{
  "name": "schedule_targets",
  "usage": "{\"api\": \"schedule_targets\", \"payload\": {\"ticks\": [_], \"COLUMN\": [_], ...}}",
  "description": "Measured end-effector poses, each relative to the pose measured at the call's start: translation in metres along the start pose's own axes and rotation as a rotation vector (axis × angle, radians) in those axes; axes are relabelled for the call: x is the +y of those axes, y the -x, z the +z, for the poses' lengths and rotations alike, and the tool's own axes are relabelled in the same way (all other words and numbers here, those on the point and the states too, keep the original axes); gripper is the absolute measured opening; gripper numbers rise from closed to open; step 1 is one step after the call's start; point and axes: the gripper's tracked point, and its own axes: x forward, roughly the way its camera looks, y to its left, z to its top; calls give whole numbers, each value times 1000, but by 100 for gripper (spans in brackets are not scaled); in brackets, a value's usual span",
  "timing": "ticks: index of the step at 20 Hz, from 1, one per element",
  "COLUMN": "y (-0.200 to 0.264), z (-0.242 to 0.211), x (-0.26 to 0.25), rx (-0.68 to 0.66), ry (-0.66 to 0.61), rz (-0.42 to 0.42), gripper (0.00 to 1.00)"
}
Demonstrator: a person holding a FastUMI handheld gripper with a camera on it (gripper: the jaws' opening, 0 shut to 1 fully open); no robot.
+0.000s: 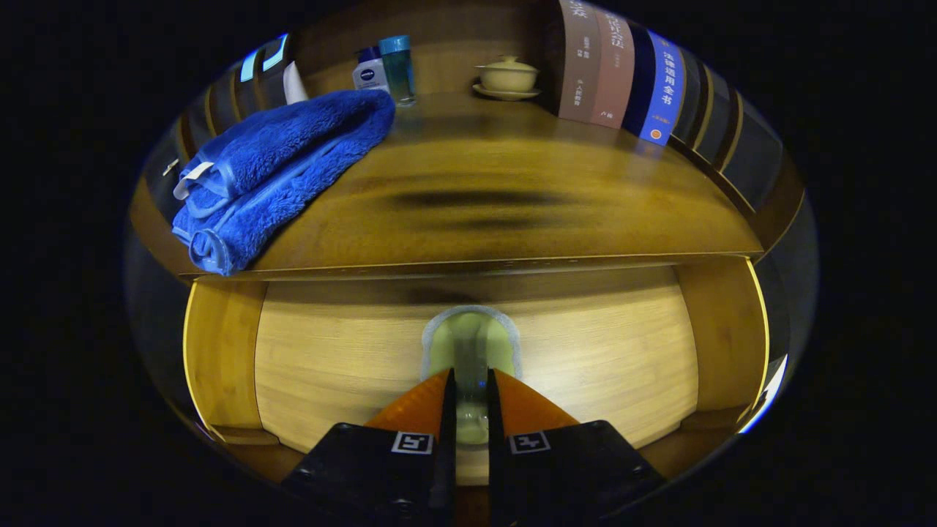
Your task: Pull open the drawer, take out the items inside it, and place them on the countertop above the cabinet.
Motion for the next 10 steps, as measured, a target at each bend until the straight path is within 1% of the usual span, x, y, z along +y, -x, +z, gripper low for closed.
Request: {"api": "schedule_targets", "payload": {"ticks": [4,8,10], "y": [17,49,66], "z": [6,13,13], "x": [-4,-2,-1], "rx": [-5,-7,-14], "ry": [-16,-27,-4], "rz": [-8,6,12], "gripper": [23,23,23]}}
